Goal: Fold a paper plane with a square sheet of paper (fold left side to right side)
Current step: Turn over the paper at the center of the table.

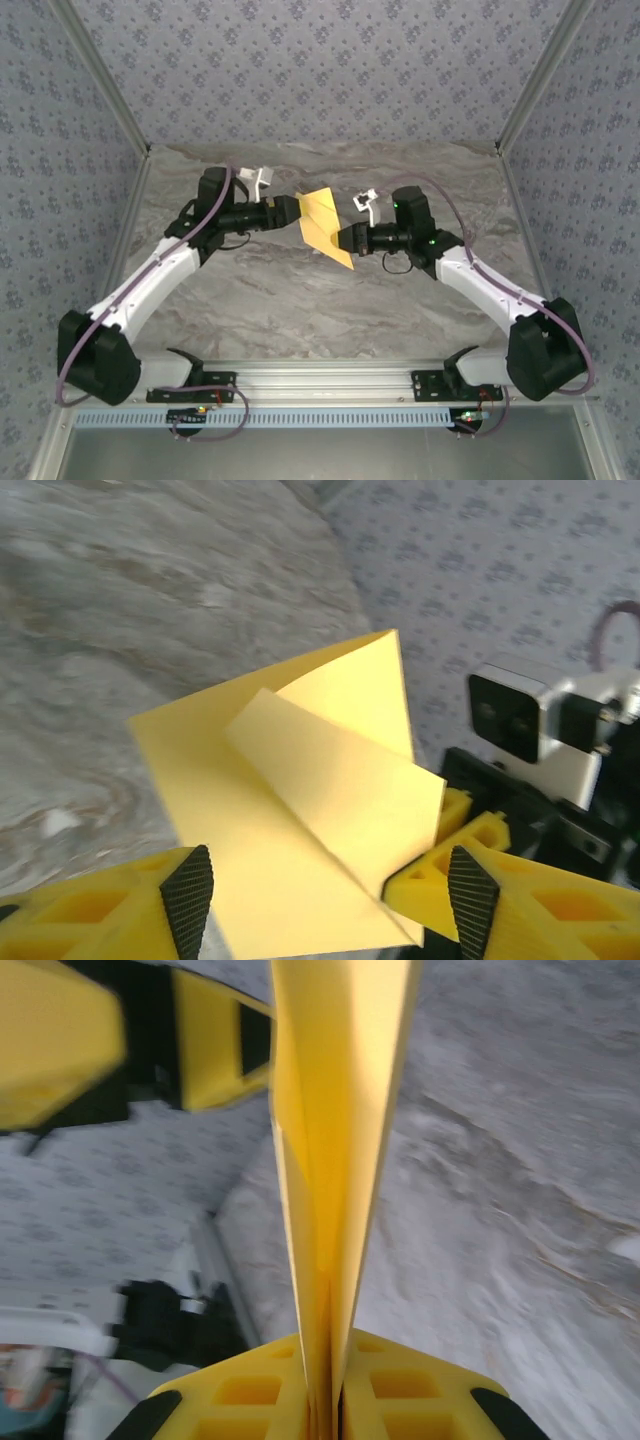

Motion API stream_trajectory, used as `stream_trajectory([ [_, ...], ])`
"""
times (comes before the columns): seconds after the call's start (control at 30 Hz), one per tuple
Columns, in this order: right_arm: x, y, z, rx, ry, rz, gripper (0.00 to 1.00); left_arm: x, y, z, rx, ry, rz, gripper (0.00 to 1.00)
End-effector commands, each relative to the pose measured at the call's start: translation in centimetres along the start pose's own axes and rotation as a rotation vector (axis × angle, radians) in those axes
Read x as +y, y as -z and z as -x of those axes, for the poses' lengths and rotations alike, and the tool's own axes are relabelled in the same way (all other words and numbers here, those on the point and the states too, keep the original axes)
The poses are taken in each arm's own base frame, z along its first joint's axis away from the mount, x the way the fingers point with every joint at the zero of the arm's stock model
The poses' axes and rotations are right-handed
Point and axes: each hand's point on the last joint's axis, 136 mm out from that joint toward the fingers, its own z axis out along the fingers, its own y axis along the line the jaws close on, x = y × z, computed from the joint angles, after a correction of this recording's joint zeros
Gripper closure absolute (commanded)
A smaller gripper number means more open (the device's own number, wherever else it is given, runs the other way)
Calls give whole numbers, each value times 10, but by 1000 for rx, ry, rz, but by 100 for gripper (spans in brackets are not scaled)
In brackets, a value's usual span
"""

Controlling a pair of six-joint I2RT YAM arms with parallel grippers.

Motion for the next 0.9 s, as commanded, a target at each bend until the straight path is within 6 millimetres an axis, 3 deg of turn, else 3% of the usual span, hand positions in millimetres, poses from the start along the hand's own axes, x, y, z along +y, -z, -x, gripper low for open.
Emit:
stream_trajectory([
  [0.0, -33, 7, -40, 209, 150, -341, 88, 22, 31, 7, -79, -91, 226, 32],
  [0.17, -72, 15, -59, 424, 353, -831, 90, 46, 72, 11, -233, -102, 422, 31],
  [0.4, -94, 12, -50, 687, 724, -1379, 91, 61, 133, 6, -433, -116, 589, 23],
  [0.57, -100, -11, -57, 784, 877, -1494, 91, 68, 143, -4, -424, -115, 630, 22],
  [0.77, -112, -36, -85, 897, 933, -1478, 86, 73, 141, -8, -411, -110, 638, 21],
  [0.87, -112, -47, -104, 931, 903, -1409, 78, 74, 138, -9, -399, -106, 637, 21],
])
